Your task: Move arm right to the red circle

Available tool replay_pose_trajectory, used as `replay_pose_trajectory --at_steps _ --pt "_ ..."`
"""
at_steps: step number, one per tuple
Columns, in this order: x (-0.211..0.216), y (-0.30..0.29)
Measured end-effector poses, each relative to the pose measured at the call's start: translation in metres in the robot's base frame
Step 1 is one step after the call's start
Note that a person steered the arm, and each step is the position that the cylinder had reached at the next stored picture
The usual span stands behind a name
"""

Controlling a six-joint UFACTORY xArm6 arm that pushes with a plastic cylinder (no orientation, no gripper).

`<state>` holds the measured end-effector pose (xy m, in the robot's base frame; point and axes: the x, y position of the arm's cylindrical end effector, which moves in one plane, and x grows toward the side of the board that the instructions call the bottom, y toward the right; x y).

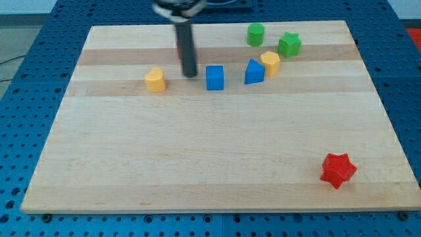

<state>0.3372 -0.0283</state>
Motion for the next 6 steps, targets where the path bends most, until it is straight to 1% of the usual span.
replay_pose_trajectory --at_steps 1,2,3,4,5,6 --pt "-0.065 -0.023" --pt "-0.02 -0.116" --pt "-0.01 -0.128" --pt "-0.012 -0.06" --pt "-0.08 -0.047" --pt "-0.075 -0.171"
